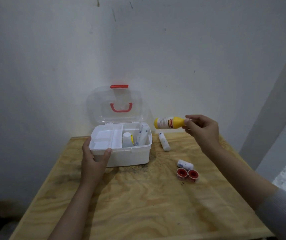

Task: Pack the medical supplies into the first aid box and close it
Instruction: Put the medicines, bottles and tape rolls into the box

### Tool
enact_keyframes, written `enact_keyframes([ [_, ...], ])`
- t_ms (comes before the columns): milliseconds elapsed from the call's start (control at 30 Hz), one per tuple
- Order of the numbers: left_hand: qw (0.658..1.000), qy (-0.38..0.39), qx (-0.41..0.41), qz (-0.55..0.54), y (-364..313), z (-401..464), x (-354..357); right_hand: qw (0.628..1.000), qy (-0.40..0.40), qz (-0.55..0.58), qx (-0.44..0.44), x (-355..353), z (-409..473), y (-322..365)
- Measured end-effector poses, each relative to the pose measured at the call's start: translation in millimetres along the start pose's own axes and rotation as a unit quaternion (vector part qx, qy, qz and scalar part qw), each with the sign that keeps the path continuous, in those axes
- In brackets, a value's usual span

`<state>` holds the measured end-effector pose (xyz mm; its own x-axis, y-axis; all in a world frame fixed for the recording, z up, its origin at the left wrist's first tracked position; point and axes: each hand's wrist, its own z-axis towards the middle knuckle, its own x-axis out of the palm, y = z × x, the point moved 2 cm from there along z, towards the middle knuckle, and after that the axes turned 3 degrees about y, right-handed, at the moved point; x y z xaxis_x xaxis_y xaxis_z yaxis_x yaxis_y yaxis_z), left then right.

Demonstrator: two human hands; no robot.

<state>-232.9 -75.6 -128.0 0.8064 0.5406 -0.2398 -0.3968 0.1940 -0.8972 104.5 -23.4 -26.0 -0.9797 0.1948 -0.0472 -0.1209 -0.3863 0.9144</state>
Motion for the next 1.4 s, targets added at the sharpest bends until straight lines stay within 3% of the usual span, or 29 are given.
enact_keyframes([
  [267, 1.0, -0.003, 0.001, -0.008, -2.9, -1.3, -0.4, 0.972, 0.146, -0.159, -0.097, 66.3, 7.1, 22.5],
  [500, 1.0, 0.002, 0.002, -0.006, -4.8, -1.0, -1.3, 0.927, 0.239, -0.271, -0.104, 104.2, 7.7, 3.5],
  [700, 1.0, 0.006, -0.004, 0.007, -1.2, -0.4, -1.9, 0.916, 0.287, -0.264, -0.09, 100.9, 5.0, -0.1],
  [867, 1.0, 0.011, -0.002, 0.008, -1.5, 0.0, -2.2, 0.908, 0.295, -0.29, -0.073, 61.1, 8.6, 10.0],
  [1167, 0.997, 0.036, -0.009, 0.064, -5.2, 15.7, -11.8, 0.848, 0.34, -0.406, 0.033, -28.9, -43.2, -15.4],
  [1300, 0.99, 0.032, 0.037, 0.129, -13.0, 32.4, -17.2, 0.86, 0.286, -0.422, 0.024, -41.2, -71.3, -32.3],
  [1400, 0.982, 0.064, 0.028, 0.173, -13.2, 44.0, -16.7, 0.877, 0.238, -0.417, 0.007, -39.5, -87.4, -41.9],
])
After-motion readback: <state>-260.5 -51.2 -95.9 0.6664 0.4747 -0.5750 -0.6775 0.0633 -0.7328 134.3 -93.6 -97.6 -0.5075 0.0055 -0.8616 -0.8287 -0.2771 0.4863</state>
